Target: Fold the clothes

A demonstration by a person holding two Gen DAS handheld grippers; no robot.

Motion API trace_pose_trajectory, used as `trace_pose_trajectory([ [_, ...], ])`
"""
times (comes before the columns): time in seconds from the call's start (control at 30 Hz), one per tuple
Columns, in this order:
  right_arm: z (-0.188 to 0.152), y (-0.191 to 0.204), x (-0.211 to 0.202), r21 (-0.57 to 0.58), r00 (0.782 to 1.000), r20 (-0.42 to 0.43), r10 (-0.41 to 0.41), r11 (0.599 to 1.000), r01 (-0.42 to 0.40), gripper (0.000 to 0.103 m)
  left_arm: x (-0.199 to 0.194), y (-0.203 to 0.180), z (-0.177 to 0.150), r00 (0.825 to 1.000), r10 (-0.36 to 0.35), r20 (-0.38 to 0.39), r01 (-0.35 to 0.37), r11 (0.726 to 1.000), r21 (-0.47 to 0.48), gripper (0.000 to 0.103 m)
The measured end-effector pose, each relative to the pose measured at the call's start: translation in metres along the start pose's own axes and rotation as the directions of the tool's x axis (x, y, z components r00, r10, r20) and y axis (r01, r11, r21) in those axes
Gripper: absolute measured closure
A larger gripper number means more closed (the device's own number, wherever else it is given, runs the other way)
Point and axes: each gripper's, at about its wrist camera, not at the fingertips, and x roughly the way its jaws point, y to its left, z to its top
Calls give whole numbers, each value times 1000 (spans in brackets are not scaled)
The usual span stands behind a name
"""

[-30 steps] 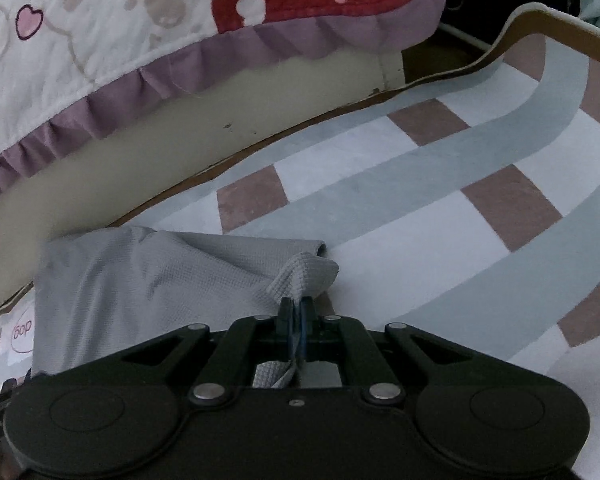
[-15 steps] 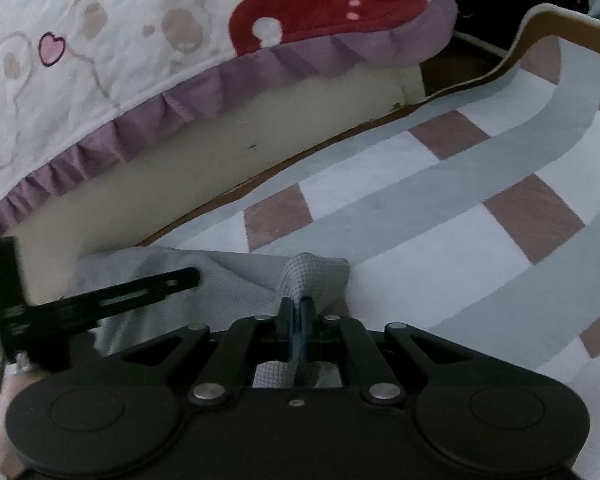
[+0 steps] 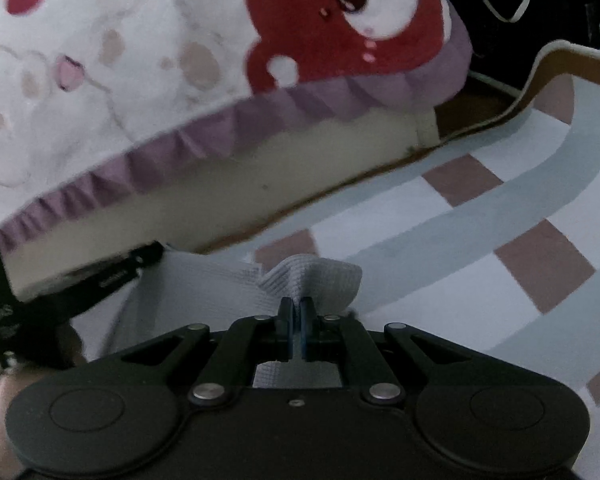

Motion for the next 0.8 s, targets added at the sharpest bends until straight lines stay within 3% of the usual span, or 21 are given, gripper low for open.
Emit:
trace_pose_trajectory([
  [0.1, 0, -1, 21, -9, 996, -67, -61, 998, 60, 94, 20, 4, -4, 991, 34, -132, -39, 998, -39, 95],
  [0.13, 0, -3, 29, -6, 992, -98, -79, 997, 78, 89, 20, 8, -5, 987, 28, -158, -39, 997, -71, 94],
  [0.17, -3, -6, 34, 13, 988, -134, -80, 997, 82, 75, 16, 13, -6, 985, 11, -174, -31, 993, -113, 93],
  [0.27, -7, -15, 27, 68, 990, -142, -15, 997, 25, 60, -14, 29, -7, 983, -44, -177, 15, 987, -162, 70],
  [0.3, -8, -17, 23, 82, 991, -134, -6, 996, 17, 59, -29, 35, -8, 984, -53, -171, 26, 987, -158, 61],
  [0.4, -10, -20, 1, 120, 994, -78, 80, 990, -70, 59, -81, 53, -17, 979, -76, -188, 53, 991, -123, 58],
  [0.5, -15, -16, -25, 198, 969, -62, 240, 954, -224, 59, -135, 77, -42, 964, -34, -264, 5, 994, -108, 50],
  [0.6, -21, 10, -44, 249, 931, -201, 306, 935, -253, 59, -179, 93, -72, 935, -2, -353, -48, 990, -133, 49],
  [0.73, -19, 84, -84, 38, 894, -421, 155, 987, -153, 59, -235, 95, -105, 933, -19, -359, -18, 995, -100, 49],
  [0.8, -26, 114, -106, -31, 875, -474, 97, 991, -127, 59, -265, 101, -119, 934, -27, -357, -21, 991, -129, 49],
])
